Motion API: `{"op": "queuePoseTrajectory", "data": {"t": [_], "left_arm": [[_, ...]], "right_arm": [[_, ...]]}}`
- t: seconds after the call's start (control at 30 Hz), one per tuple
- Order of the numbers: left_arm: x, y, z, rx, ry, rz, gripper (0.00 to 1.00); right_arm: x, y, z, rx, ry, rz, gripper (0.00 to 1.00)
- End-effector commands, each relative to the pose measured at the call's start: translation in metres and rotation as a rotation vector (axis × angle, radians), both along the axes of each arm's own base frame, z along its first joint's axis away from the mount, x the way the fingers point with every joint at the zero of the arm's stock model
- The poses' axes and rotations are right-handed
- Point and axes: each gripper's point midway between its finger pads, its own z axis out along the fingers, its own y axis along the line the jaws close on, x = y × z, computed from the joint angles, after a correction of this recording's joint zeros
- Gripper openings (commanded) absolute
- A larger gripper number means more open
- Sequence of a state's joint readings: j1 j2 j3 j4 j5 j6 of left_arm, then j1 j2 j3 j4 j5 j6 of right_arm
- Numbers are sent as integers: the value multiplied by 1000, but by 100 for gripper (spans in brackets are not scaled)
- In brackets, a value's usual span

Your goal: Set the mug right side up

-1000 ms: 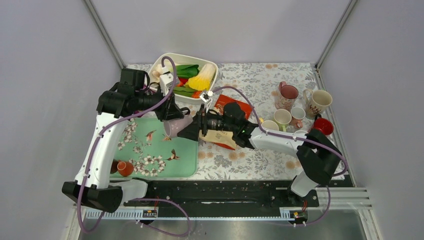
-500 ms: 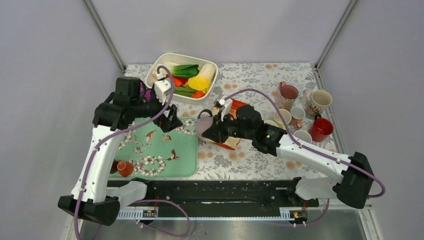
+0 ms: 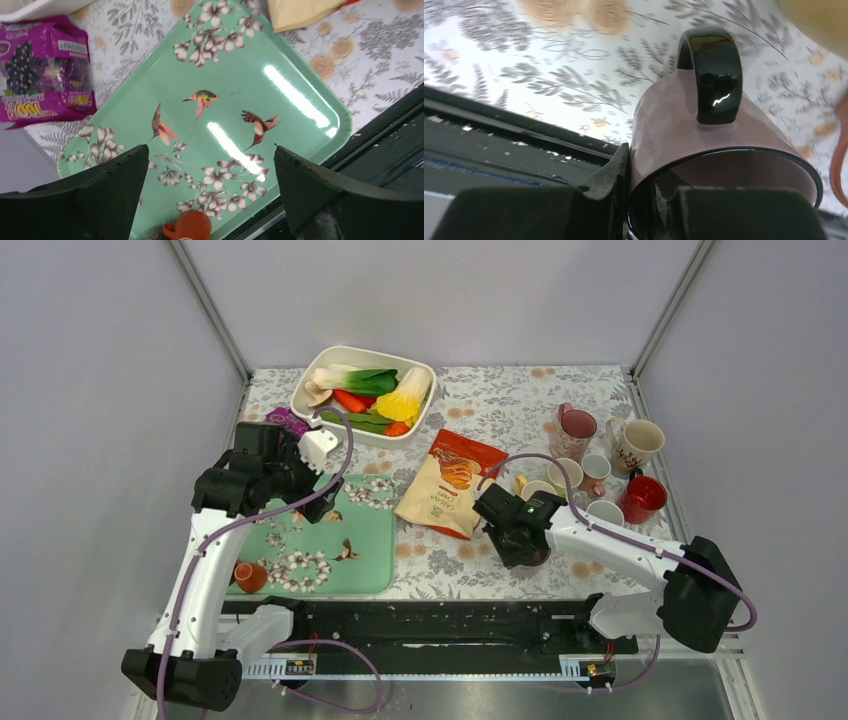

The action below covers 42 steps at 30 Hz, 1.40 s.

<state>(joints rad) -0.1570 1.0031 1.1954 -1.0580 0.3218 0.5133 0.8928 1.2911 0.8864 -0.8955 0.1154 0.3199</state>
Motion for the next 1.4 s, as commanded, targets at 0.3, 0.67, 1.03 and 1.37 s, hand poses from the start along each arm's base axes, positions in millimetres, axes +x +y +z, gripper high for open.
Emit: {"op": "queuePoseTrajectory", "data": {"t": [0.3,0.67,1.03,1.37], "left_arm": [[7,55,-34,213,36,79,99],[-23,83,-58,335,226,92,99],[-41,203,-80,395,344,435,99],[-95,272,-82,288,385,626,83]], "right_arm": [[-4,-53,-25,-76,50,-271,6],[1,-41,9,36,-4,-230,95],[16,-3,68,290,-133,-91,99],[25,2,61,257,-135,-39,99]]}}
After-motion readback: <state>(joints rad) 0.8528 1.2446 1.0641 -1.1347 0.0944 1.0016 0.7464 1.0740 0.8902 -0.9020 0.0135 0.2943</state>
